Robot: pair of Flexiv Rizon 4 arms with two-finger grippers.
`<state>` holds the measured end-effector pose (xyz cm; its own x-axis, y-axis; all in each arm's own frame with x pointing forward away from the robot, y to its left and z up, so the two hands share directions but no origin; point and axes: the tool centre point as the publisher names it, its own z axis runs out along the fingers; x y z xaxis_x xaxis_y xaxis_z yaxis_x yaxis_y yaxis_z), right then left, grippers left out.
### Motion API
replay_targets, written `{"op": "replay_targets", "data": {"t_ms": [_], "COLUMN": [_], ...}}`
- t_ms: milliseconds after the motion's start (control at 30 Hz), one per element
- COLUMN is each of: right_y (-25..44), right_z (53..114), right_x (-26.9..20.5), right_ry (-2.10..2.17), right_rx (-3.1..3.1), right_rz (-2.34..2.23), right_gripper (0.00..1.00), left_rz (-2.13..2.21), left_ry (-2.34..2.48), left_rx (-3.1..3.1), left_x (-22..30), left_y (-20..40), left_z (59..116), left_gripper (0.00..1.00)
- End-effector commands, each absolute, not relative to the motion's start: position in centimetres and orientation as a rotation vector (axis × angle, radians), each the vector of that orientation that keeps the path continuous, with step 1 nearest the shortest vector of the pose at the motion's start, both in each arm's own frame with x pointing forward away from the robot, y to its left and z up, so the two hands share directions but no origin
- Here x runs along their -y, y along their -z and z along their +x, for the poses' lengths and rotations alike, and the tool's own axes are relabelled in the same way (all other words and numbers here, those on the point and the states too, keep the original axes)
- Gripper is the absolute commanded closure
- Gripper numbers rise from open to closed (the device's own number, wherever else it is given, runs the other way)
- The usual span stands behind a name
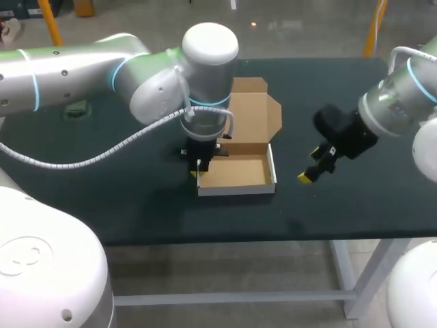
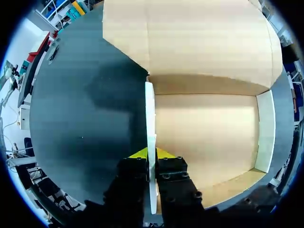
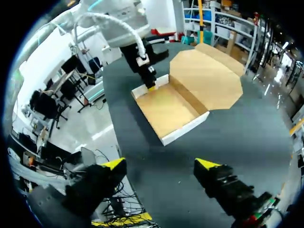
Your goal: Assemble the packaging by folding the flat box into shape, placing the metal phone stand inside, and closing the box properly
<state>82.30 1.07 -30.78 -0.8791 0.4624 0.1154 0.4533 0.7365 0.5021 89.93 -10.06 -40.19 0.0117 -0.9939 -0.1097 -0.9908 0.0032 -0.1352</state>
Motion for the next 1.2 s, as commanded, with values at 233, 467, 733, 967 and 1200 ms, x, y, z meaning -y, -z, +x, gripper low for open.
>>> {"op": "replay_targets", "data": {"t_ms": [233, 467, 733, 967, 1200], "right_y": [30.1, 30.0, 29.9, 29.8, 29.8], "right_z": [81.0, 80.6, 80.1, 79.8, 79.7], "right_x": [0.8, 1.2, 1.4, 1.6, 1.7], "right_ry": [-0.848, -0.865, -0.870, -0.854, -0.853], "right_rx": [-2.935, -2.947, -2.951, -2.953, -2.952], "right_rz": [0.651, 0.593, 0.536, 0.510, 0.494], "right_gripper": [0.00, 0.00, 0.00, 0.00, 0.00], "left_rz": [-2.097, -2.085, -2.033, -2.014, -1.956], "left_ry": [-0.008, -0.003, -0.062, -0.093, -0.173], "left_rx": [-2.073, -2.076, -2.064, -2.031, -1.947], "left_x": [9.5, 9.1, 9.0, 8.8, 8.4], "left_y": [40.3, 40.4, 40.5, 40.7, 41.3], "left_z": [89.7, 89.6, 89.8, 89.9, 89.9], "left_gripper": [1.00, 1.00, 1.00, 1.00, 1.00]}}
